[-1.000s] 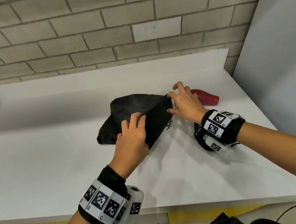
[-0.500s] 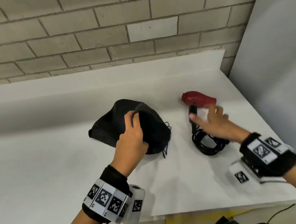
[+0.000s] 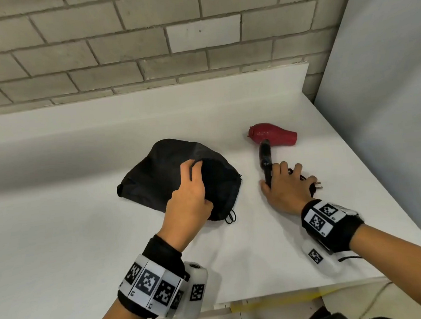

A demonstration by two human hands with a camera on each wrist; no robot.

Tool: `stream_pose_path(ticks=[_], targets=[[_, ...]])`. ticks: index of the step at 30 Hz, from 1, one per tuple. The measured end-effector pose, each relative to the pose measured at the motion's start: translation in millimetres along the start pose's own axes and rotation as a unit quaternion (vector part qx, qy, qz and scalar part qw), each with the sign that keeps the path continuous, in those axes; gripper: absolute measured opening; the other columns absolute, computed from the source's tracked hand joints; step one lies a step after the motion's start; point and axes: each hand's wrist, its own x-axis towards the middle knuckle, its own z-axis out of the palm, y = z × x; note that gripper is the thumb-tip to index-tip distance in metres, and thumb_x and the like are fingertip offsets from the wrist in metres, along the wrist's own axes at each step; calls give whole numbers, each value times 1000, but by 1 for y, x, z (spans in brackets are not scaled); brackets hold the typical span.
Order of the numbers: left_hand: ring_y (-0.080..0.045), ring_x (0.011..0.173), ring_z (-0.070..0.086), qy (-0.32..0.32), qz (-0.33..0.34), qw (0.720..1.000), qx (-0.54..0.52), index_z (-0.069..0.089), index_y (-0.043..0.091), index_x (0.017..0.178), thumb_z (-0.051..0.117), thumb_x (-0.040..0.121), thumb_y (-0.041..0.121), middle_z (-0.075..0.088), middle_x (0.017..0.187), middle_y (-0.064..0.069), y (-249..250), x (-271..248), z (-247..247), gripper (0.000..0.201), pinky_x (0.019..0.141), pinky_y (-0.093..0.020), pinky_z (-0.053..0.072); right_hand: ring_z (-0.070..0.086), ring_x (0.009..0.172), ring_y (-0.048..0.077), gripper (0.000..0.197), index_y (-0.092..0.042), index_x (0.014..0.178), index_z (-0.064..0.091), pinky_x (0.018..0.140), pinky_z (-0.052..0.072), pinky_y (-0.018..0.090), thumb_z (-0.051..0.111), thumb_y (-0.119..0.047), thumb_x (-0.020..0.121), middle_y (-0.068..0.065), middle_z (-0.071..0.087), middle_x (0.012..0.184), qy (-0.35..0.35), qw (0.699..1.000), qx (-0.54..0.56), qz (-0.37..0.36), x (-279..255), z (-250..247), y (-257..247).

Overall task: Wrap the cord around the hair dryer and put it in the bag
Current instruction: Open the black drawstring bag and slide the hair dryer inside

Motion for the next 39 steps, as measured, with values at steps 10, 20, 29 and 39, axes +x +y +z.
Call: stream_pose_path(ticks=[10, 20, 29, 39], targets=[[-29, 57, 56, -28, 8, 1000, -9, 23, 9, 142, 62, 75, -1, 21, 147, -3, -3, 3, -11, 78, 52, -45, 51, 44, 77, 23, 13, -19, 90, 37, 68, 38, 38, 37, -29, 97, 2, 51, 91, 24, 977, 154, -146, -1, -32, 63], [-35, 66, 60, -81, 37, 996, 12, 8, 20, 147, 69, 73, 5, 1, 156, 12, -4, 6, -23, 97, 55, -48, 54, 48, 72, 4, 4, -44, 89, 37, 65, 38, 12, 35, -45, 93, -19, 48, 87, -113, 901, 169, -384, -79, -107, 87], [-33, 62, 59, -168, 53, 984, 1, -5, 32, 147, 68, 63, -4, -15, 152, 24, -10, -8, -28, 116, 53, -44, 54, 38, 89, 1, 6, -33, 95, 40, 79, 29, 7, 41, -26, 96, -13, 41, 90, -107, 883, 63, -453, -40, -101, 53], [-26, 49, 48, -147, 97, 984, 11, -2, 22, 148, 63, 77, 6, -10, 157, 9, 42, -19, 0, 97, 45, -37, 44, 37, 84, 16, 11, -26, 93, 31, 82, 39, 37, 33, -37, 95, -8, 37, 92, -50, 916, -6, -397, -32, -82, -8]])
